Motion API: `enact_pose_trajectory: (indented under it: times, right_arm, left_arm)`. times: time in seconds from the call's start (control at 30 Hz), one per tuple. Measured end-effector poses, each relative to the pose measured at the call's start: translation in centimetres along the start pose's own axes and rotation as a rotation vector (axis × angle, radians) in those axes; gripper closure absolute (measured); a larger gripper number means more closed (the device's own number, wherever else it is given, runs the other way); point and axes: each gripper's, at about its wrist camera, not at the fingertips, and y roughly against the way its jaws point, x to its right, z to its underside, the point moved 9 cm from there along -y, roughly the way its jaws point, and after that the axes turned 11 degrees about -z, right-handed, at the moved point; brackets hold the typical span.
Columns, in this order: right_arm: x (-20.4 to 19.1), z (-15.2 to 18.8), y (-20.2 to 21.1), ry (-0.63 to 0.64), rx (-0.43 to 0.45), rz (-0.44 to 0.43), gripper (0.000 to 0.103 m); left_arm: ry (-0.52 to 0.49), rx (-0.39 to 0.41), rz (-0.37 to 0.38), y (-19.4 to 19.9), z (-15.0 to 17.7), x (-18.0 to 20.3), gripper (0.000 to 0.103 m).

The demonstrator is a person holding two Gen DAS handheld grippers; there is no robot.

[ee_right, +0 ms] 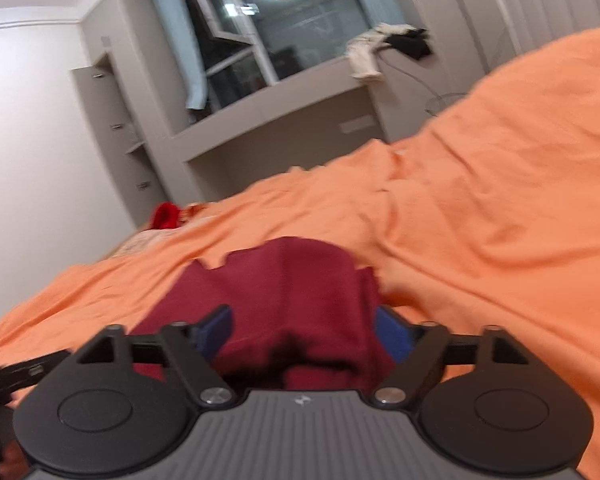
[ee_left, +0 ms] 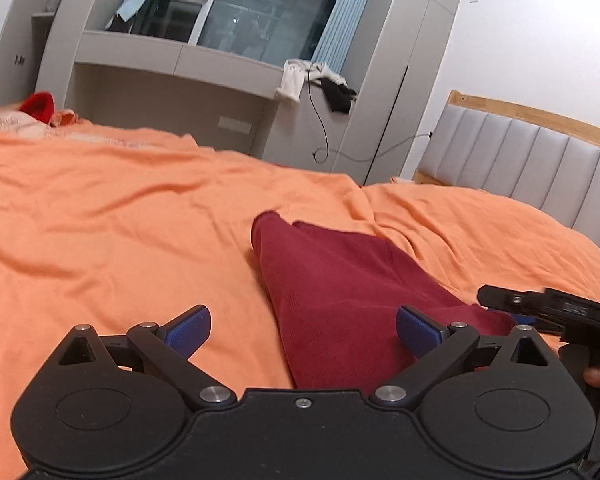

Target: Fold small clothes

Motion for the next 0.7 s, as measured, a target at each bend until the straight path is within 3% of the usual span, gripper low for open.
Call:
enact_pose_trajectory:
  times: [0.13, 0.4, 0.53, 0.7]
  right_arm:
    - [-1.0, 1.0, -1.1, 0.086, -0.085, 0.045, 0.009]
    - [0.4, 3.4, -2.2, 0.109, -0.237, 0.083, 0.0]
    - [0.8, 3.1, -1.6, 0.092, -0.253, 0.05, 0.0]
    - [1.8, 1.0, 0.2, 0.004, -0.141, 0.017, 0.0]
  left_arm:
    - [0.0, -0.014, -0.001, -0.5, 0.3, -0.2, 0.003]
    - [-0.062, -0.056, -0.023, -1.7, 1.6, 0.4, 0.003]
    - [-0.096, -0.059, -0.036, -1.7, 2.1, 0.4, 0.003]
    - [-0.11, -0.062, -0.045, -1.7, 2.3, 0.6, 0.003]
